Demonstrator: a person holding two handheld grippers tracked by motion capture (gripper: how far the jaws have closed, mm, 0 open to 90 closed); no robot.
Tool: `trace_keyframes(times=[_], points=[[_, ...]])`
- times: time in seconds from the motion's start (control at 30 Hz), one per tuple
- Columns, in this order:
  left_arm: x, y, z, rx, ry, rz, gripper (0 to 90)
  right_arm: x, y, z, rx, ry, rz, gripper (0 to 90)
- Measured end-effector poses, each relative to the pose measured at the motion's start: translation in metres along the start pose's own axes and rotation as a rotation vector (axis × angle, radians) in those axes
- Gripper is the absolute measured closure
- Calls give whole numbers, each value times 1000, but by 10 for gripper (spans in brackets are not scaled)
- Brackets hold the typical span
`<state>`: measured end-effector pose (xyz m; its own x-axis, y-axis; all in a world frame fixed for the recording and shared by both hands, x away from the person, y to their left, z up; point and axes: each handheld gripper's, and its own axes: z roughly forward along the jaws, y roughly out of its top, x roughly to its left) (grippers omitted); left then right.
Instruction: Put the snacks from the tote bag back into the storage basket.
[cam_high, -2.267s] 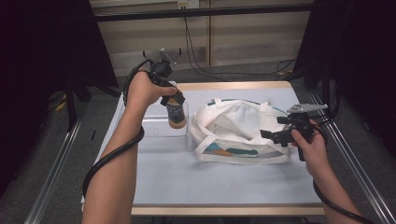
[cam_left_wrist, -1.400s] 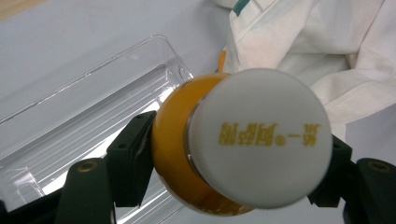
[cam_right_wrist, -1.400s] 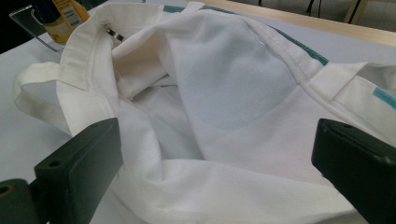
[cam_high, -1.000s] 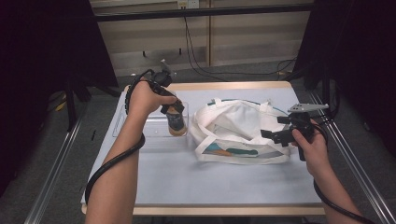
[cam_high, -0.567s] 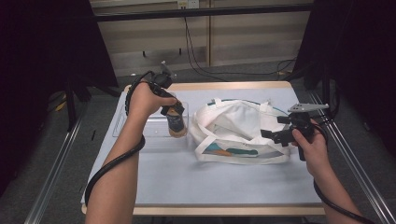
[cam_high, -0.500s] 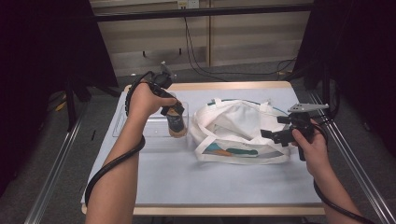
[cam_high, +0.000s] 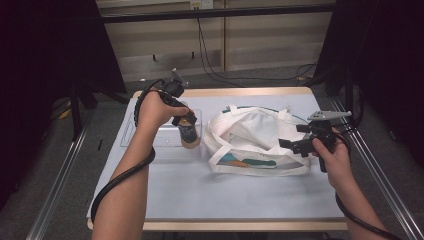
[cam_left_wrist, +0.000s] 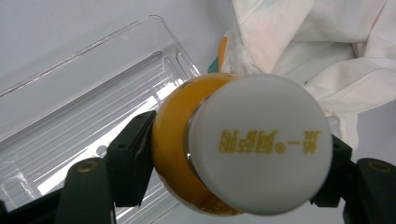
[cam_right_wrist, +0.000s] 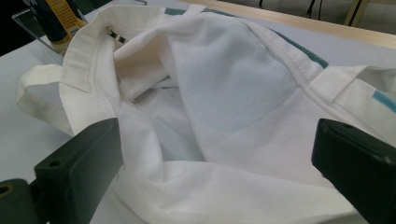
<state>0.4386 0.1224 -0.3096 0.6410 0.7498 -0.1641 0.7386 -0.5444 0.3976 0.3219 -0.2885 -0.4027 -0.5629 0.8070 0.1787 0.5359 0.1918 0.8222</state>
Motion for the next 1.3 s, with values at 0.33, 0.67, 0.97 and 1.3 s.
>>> trace_keyframes(times=[0.33,0.67,0.97,1.3], points=[[0,-3,1,-1,-2,-2,307,1,0,1,3,1,-5,16],[0,-5,2,6,9,4,307,2,0,1,2,2,-5,16],[0,-6,7,-2,7,-5,307,1,1,0,-1,1,-3,16],[1,-7,10,6,6,5,307,2,1,1,1,4,-6,16]])
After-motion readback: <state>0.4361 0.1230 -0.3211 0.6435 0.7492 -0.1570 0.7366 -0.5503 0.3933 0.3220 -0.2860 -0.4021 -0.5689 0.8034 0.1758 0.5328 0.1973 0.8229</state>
